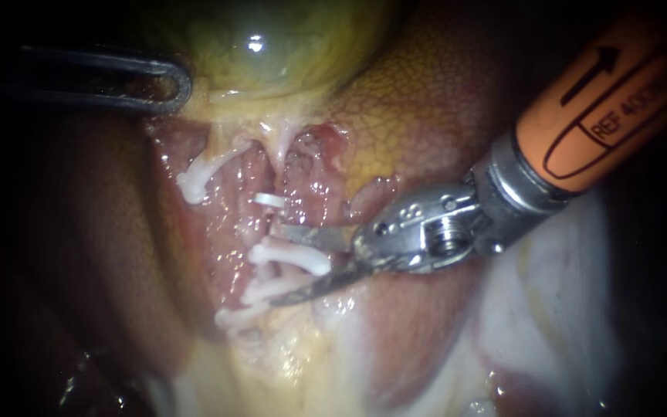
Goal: Go to the cutting position right tube
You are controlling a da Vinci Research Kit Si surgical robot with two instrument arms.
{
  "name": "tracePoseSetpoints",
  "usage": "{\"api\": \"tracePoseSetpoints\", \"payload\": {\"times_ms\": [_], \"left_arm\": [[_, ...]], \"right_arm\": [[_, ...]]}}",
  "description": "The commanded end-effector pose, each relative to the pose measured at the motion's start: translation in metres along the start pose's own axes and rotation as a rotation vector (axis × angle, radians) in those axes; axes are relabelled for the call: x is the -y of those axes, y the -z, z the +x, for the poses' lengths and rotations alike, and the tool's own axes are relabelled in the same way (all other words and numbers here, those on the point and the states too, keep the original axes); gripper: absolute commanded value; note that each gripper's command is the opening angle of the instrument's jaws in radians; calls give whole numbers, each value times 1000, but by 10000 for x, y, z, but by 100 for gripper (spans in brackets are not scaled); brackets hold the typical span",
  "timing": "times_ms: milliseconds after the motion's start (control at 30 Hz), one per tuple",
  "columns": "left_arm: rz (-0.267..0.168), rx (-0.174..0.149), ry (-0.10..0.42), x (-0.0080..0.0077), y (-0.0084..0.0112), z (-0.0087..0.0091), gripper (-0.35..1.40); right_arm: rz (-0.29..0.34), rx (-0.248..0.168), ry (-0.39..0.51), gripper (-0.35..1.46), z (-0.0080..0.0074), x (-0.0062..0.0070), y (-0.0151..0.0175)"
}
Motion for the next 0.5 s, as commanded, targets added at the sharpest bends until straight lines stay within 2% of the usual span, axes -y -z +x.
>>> {"api": "tracePoseSetpoints", "payload": {"times_ms": [33, 300, 500], "left_arm": [[0, 0, 0, 0, 0, 0, -35], [0, 0, 0, 0, 0, 0, -35], [0, 0, 0, 0, 0, 0, -35]], "right_arm": [[0, 0, 1, 113, 0, 0, 3], [12, -1, -35, 115, -2, -2, 25], [21, -3, -157, 115, -8, -8, 31]]}}
